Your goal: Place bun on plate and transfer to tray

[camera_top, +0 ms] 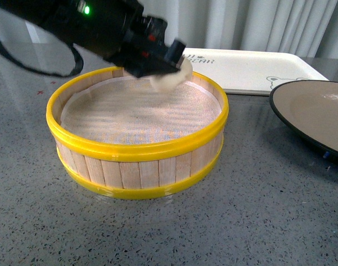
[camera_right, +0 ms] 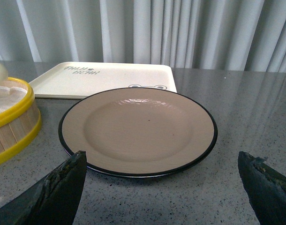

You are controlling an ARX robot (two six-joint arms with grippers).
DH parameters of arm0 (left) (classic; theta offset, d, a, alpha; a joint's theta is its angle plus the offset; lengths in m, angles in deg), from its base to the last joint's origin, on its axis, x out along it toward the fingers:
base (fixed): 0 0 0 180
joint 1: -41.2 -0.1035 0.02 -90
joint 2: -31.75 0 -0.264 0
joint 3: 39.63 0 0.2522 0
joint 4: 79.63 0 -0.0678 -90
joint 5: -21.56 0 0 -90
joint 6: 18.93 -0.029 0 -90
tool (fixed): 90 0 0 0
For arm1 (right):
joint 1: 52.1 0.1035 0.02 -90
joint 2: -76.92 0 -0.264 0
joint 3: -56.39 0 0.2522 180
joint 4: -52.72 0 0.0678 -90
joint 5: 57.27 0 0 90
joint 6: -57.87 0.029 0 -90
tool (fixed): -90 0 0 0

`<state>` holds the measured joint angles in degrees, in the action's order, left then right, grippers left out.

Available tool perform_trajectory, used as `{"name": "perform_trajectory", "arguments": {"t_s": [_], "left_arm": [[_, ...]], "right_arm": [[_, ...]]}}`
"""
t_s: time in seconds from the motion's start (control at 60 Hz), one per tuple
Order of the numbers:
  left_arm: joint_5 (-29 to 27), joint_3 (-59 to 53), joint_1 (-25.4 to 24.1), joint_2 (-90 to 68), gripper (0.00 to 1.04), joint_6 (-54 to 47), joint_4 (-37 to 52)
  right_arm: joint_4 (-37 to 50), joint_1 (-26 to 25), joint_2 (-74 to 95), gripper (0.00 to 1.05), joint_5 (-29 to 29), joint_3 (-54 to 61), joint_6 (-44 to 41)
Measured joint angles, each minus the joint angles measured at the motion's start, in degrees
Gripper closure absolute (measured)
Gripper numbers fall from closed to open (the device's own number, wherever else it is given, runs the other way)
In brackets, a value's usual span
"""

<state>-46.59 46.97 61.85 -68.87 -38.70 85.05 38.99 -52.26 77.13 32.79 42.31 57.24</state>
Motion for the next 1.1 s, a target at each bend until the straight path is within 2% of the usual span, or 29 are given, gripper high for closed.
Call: {"name": "perform_trajectory", "arguments": {"t_s": [0.133,0.367,0.65,1.1], "left_arm": [[0.4,5.7,1.4,-1.5,1.0,0.3,-0.4],[6.2,12.0,7.0,-8.4,1.0,-3.5,-0.9],[7.6,21.0,11.3,-16.5,1.0,-5.3,-4.2],[9.0,25.2,18.4,-21.5,1.0,-5.6,-4.2]], "right_arm": [[0.0,0.0,0.0,0.09,0.0,0.0,0.0],[0.0,0.0,0.0,0.09,0.0,0.0,0.0],[0.0,0.0,0.0,0.09,0.0,0.0,0.0],[0.0,0.0,0.0,0.09,0.0,0.0,0.0]]}}
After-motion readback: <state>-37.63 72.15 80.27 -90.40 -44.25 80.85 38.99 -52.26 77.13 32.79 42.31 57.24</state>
